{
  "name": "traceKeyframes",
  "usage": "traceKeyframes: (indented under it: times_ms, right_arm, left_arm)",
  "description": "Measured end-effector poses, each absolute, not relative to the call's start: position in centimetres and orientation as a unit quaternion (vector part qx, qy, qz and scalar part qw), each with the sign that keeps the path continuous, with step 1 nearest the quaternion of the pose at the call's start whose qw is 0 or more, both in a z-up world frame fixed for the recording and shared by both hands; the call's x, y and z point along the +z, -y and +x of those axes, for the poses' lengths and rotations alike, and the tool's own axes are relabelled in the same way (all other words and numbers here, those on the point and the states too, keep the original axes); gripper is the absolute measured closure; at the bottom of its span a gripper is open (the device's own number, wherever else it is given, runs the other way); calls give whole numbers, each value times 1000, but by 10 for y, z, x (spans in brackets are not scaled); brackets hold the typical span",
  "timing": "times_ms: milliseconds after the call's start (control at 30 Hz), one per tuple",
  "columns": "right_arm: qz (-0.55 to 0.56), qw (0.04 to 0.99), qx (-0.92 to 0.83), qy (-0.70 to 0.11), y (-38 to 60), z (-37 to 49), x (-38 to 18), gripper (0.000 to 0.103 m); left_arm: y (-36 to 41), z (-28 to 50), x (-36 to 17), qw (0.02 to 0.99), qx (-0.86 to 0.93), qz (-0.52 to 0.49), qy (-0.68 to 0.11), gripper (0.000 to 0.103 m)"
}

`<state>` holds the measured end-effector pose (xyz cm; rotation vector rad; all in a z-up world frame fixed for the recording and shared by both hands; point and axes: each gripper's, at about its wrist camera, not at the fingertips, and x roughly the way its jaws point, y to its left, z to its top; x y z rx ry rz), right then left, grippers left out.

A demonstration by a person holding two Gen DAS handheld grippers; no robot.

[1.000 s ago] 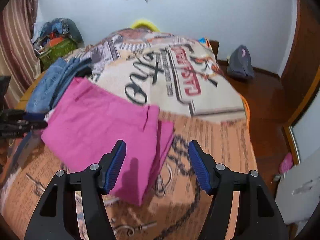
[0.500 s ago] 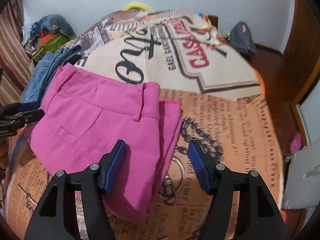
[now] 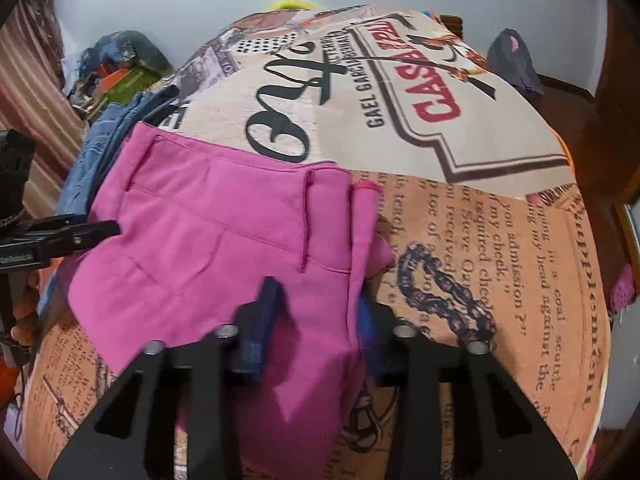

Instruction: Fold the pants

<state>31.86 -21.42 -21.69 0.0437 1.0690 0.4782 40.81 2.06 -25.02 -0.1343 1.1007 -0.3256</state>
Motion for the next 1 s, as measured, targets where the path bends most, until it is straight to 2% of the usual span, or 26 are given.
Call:
traceKeyframes:
  times_ms: [100,300,700,1000]
  right_arm:
    - [18,840,223,-494,214,317,-212,85]
    - [32,854,225,-468,221,310,-189,93]
    - [8,885,251,-391,194,288,-107,95]
    - [-3,894,284,-347,137,280,-65,95]
  left_arm:
    - [-15,401,-241,849,-150,-34,-506,81]
    - [-14,383,-209,866,-148,-35,-476,83]
    - [-48,336,-131,907,-119,-34,-403,84]
    - [-114,312,-93,921,-85,-53,-376,84]
